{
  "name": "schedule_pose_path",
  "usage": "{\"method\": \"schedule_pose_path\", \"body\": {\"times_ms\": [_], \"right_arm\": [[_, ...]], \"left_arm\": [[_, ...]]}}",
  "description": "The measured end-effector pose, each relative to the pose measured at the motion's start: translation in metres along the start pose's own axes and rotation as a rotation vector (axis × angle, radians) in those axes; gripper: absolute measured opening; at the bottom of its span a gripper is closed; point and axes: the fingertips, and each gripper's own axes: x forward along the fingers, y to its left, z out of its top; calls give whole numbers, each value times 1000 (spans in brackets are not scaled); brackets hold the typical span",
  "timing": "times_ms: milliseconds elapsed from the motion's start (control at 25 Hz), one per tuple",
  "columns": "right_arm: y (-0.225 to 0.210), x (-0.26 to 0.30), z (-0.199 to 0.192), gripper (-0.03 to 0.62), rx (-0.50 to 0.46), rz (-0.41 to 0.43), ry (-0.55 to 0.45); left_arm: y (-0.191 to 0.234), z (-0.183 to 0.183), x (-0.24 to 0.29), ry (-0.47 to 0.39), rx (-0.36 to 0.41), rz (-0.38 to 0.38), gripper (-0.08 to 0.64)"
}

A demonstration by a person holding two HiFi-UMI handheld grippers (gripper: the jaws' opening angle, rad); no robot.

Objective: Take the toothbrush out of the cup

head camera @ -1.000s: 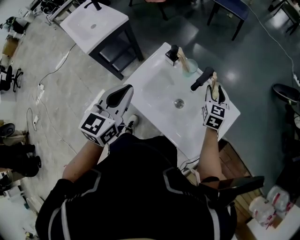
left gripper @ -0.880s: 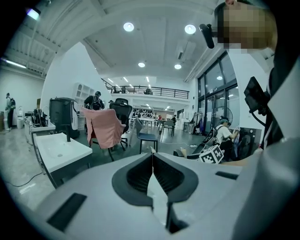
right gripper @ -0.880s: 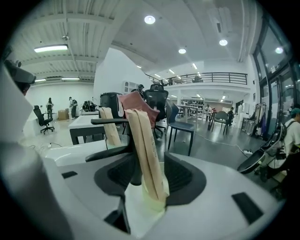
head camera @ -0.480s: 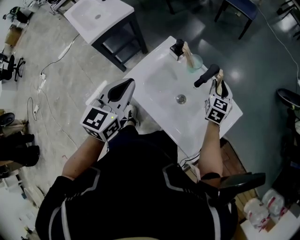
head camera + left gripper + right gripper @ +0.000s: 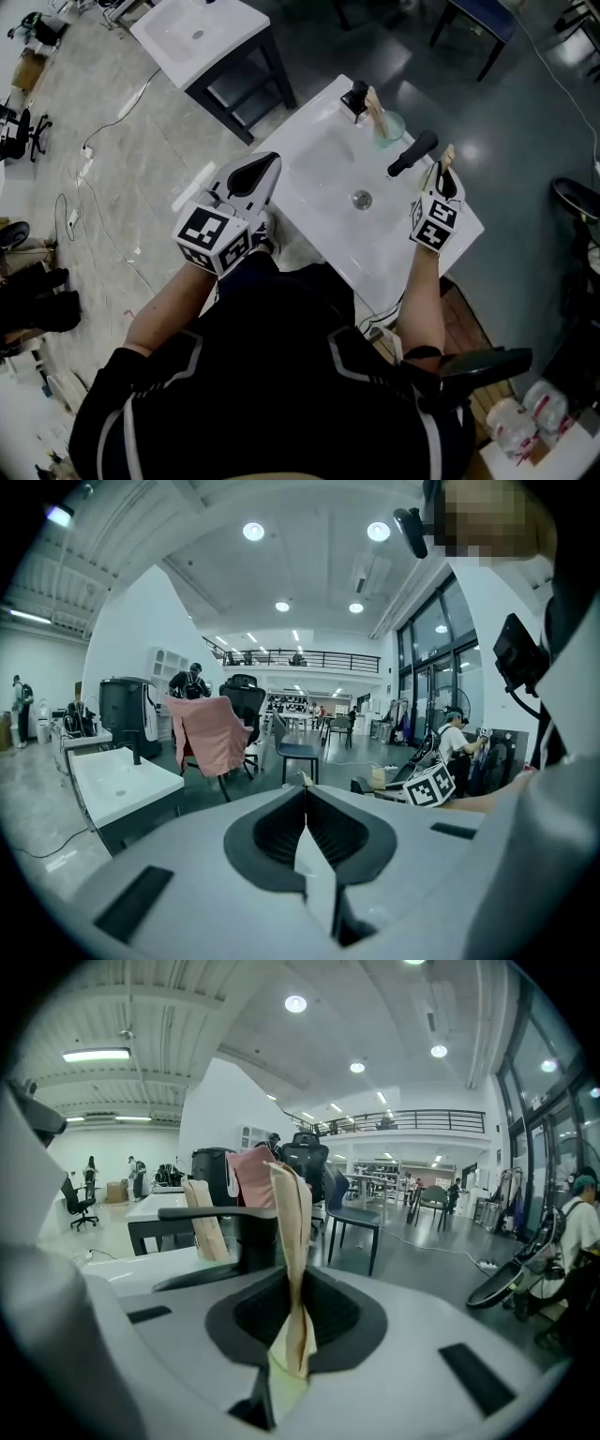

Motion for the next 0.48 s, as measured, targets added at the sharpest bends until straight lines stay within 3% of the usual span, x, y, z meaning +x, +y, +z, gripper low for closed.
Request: {"method": "schedule_pose_path", "body": {"times_ms": [160, 480], "right_arm": [[-6, -13, 18, 37, 7, -26, -31], [-19, -56, 60, 35, 47, -101, -96]], "left_arm": [[-1, 9, 10, -6, -22, -31, 5], [-9, 29, 29, -32, 15, -159, 5]]}}
